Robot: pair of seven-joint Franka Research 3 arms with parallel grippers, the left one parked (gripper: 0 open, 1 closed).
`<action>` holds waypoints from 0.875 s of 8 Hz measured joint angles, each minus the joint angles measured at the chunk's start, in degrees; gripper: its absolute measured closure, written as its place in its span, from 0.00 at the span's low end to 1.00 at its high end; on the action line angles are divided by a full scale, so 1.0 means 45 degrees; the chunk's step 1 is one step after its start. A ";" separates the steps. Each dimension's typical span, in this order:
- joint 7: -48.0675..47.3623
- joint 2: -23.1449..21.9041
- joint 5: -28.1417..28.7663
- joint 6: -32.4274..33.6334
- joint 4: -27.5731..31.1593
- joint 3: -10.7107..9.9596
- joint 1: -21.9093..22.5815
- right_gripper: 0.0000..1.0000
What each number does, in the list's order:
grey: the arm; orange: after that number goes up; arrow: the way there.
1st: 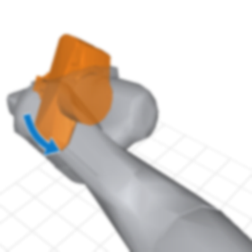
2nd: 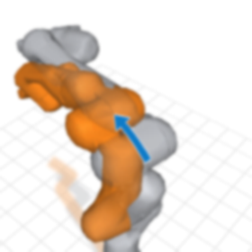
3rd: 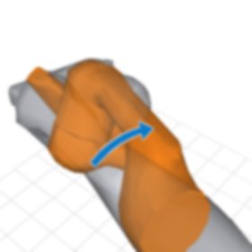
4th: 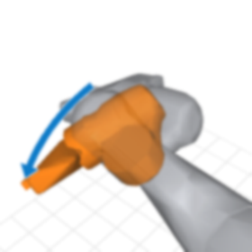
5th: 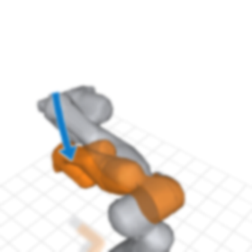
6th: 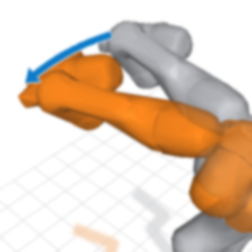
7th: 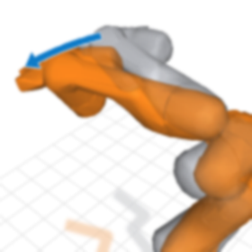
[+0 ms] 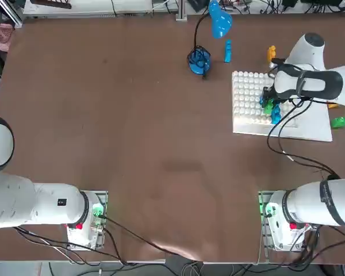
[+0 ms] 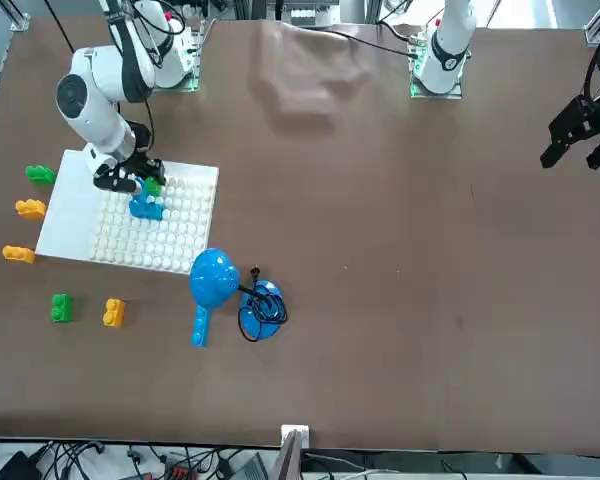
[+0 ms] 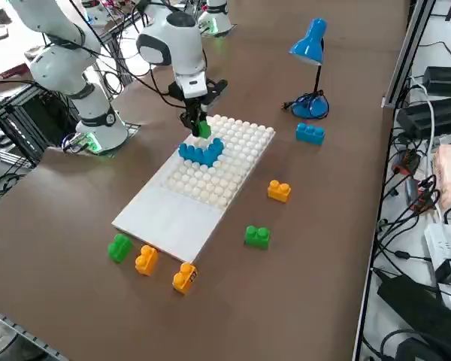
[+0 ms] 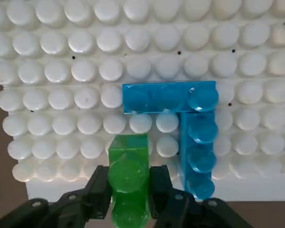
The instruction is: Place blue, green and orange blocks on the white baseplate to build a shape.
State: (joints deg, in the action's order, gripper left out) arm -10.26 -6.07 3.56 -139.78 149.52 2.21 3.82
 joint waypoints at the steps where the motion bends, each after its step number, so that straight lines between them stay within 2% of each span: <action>1: 0.0013 -0.0064 0.0000 0.0104 0.0006 0.0002 0.0001 0.61; 7: 0.0394 0.0905 -0.0001 -0.0375 0.0050 0.0003 0.0001 0.61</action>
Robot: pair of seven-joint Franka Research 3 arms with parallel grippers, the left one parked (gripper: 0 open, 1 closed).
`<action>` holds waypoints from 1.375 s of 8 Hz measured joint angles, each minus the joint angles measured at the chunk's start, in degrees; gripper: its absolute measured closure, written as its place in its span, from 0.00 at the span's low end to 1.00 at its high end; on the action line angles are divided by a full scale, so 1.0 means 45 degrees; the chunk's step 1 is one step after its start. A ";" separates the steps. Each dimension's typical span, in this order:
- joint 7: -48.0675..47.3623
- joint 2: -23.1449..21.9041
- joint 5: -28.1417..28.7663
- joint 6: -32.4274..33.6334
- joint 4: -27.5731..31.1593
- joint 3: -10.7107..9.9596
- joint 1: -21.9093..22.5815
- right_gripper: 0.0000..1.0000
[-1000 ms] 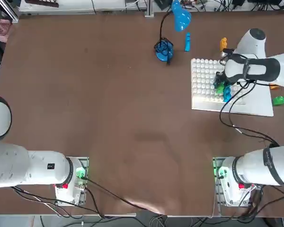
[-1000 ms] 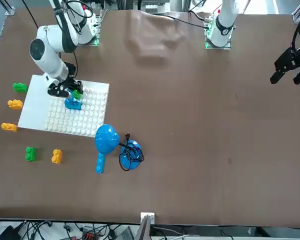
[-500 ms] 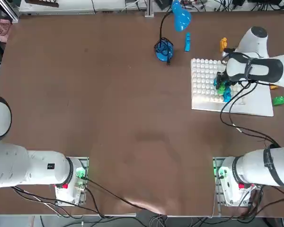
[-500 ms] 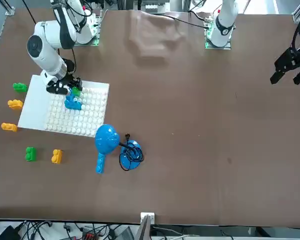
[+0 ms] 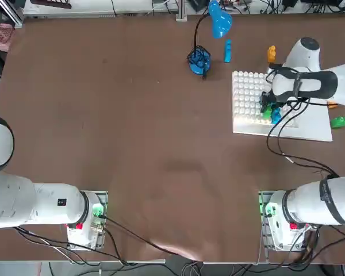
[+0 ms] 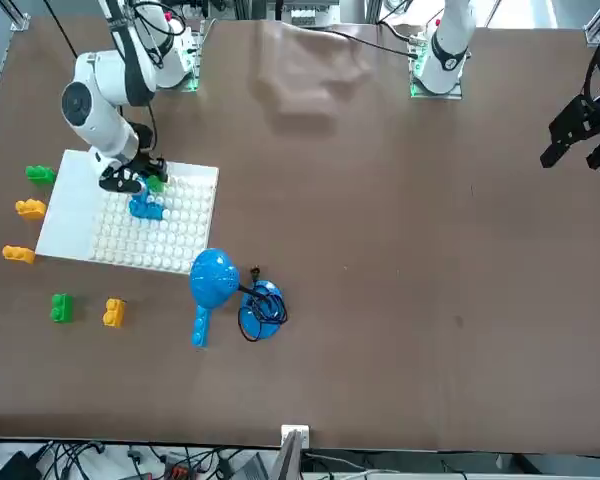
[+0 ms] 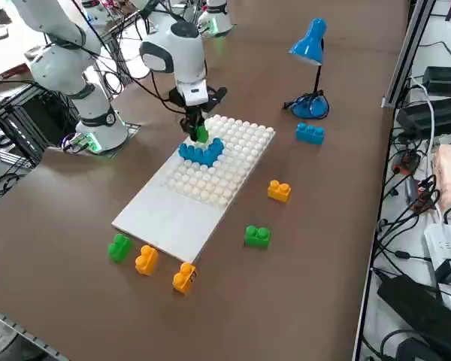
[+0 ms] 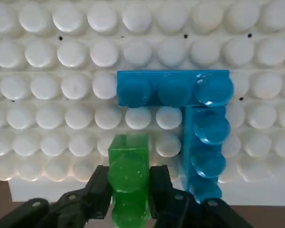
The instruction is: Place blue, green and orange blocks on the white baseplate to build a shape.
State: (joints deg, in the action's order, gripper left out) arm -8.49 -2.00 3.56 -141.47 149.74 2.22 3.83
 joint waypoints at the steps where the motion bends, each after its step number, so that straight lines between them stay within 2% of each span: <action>1: 0.0043 0.0064 0.0000 -0.0072 -0.0001 -0.0001 -0.0003 0.61; 7: 0.0113 0.0959 0.0000 -0.0314 -0.0832 -0.0006 -0.0042 0.61; 11: 0.0425 0.1124 -0.0009 -0.0311 -0.0901 -0.0007 -0.0285 0.61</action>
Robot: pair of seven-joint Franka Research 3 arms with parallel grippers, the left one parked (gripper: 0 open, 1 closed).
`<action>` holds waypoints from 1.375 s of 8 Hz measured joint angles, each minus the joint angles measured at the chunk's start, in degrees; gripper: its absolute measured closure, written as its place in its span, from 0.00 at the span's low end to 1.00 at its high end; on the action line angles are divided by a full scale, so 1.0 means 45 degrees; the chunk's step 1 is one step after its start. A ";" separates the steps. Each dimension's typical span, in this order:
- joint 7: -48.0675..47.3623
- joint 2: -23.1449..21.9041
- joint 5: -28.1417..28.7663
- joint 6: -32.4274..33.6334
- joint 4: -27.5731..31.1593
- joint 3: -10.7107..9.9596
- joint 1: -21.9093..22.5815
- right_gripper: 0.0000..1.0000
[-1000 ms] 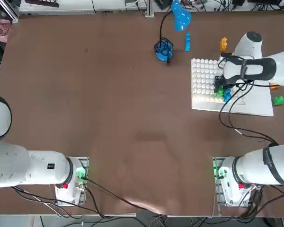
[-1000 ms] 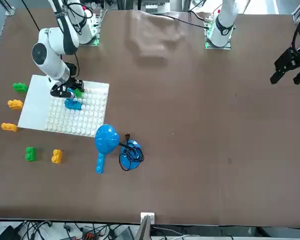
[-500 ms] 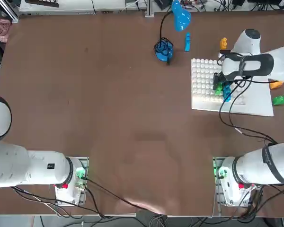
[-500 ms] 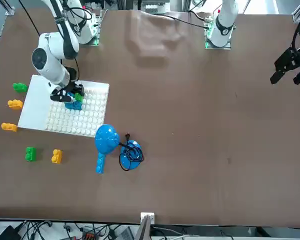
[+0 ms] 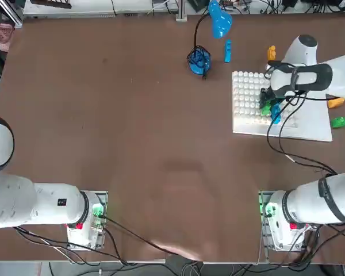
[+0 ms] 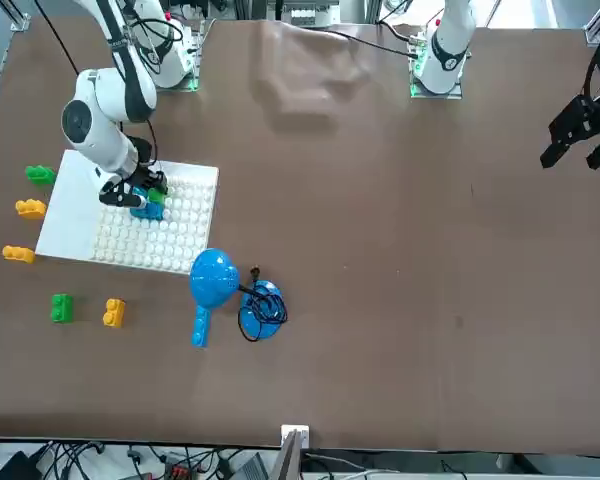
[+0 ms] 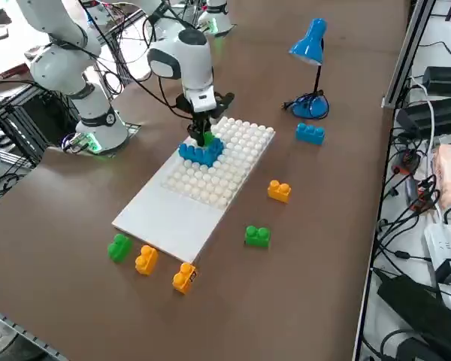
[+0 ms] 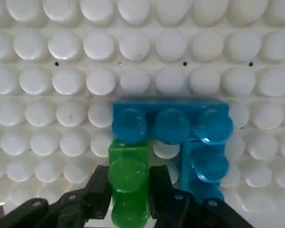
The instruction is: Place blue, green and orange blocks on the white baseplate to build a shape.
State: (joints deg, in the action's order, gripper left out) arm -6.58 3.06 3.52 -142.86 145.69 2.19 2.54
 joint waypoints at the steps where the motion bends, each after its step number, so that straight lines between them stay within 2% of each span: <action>1: 0.0061 0.0070 0.0000 0.0000 -0.0021 -0.0002 -0.0094 0.61; 11: 0.0093 0.0419 0.0001 0.0094 -0.0254 0.0065 -0.0130 0.61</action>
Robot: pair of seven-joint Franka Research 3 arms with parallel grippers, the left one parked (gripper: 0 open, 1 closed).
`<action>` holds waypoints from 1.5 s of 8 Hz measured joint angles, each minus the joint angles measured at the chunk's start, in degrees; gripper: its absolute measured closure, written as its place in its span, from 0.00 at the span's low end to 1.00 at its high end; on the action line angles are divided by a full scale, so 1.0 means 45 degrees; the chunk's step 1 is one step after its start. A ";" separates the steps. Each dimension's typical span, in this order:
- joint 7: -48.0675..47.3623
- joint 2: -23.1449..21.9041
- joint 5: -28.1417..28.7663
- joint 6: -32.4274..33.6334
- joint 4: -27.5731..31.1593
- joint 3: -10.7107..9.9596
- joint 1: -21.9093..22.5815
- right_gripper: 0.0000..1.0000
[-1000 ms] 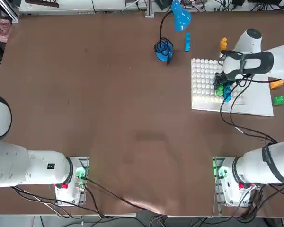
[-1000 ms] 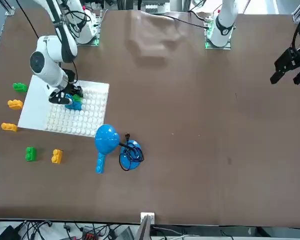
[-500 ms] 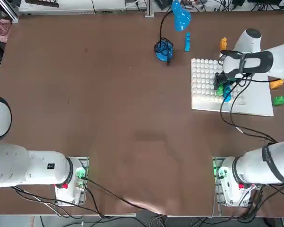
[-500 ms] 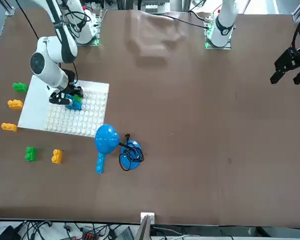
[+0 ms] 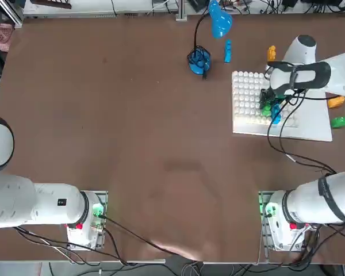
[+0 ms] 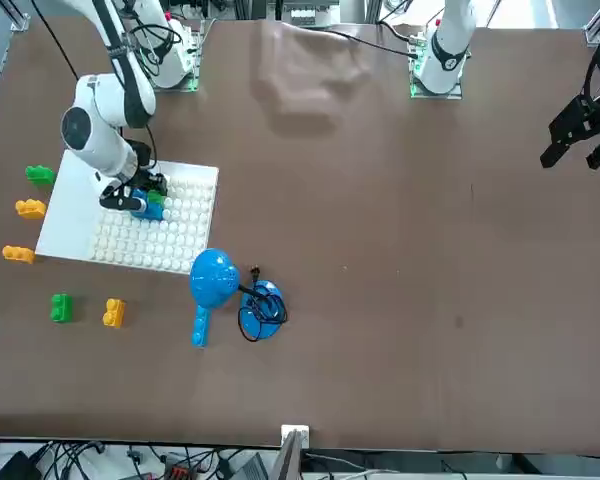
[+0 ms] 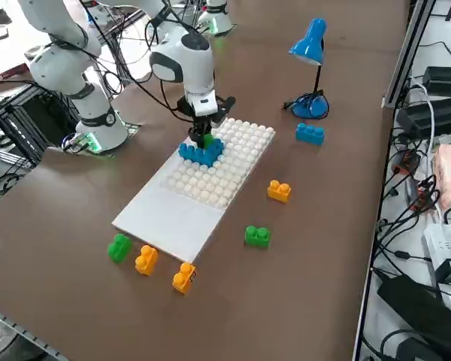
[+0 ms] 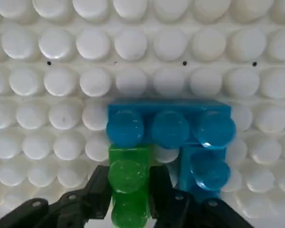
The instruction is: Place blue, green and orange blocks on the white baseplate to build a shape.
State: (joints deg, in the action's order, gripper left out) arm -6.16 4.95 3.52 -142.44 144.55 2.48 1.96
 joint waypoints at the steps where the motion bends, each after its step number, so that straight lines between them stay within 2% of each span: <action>1: 0.0000 0.0013 0.0000 -0.0011 -0.0001 0.0002 0.0005 0.61; 11: -0.0002 0.0228 0.0000 -0.0169 -0.0017 0.0011 0.0013 0.60; 12: -0.0001 0.0314 0.0000 -0.0376 -0.0036 0.0011 0.0012 0.46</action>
State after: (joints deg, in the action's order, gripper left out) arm -6.17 6.36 3.52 -144.14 144.38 2.53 2.01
